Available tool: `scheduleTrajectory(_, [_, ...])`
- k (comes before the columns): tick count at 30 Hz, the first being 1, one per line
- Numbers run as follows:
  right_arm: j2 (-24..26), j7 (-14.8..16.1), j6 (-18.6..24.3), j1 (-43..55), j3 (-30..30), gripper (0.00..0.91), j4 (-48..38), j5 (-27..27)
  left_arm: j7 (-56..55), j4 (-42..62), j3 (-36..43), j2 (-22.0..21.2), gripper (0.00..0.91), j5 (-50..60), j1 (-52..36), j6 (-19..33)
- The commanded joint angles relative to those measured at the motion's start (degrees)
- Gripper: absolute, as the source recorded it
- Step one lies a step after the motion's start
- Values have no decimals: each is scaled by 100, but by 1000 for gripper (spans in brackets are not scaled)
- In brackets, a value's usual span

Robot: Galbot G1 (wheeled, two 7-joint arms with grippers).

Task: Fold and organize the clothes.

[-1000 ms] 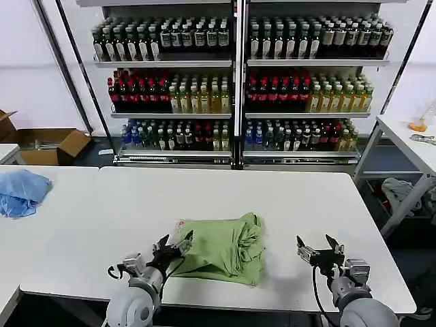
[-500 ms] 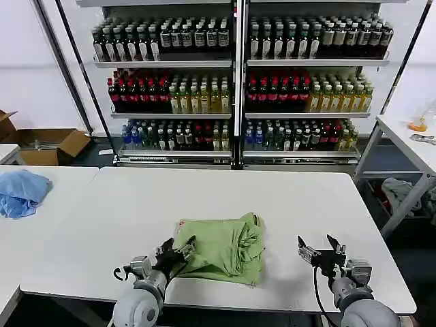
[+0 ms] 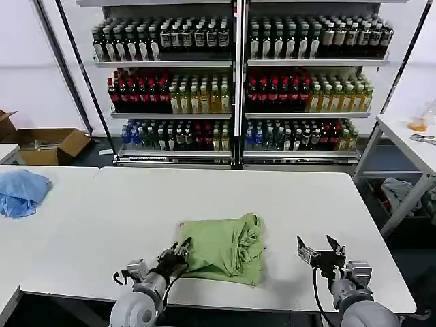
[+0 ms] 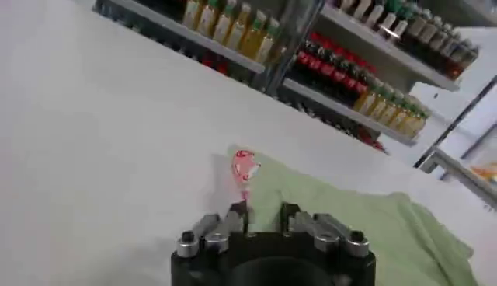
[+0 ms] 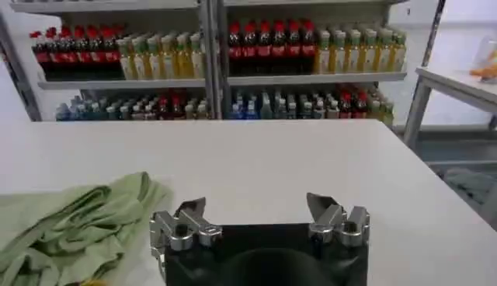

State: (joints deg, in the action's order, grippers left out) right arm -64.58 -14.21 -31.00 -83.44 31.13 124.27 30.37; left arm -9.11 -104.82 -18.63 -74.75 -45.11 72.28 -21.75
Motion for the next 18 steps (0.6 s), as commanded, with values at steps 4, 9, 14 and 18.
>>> scheduleTrajectory(4, [-11, 0, 9, -60, 26, 907, 32, -8, 135, 56, -681, -122, 20, -2878, -56, 18])
scheduleTrajectory(9, [15, 2, 8, -63, 57, 907, 63, 7, 159, -21, -830, -132, 30, -3157, -45, 12])
scheduleTrajectory(14, [43, 8, 17, -76, 107, 907, 79, 47, 62, -212, -1478, 84, 30, -3245, -210, -65])
scheduleTrajectory(18, [55, 15, 26, -63, 123, 907, 81, 79, 80, -550, -2188, 457, 20, -3241, -203, -136])
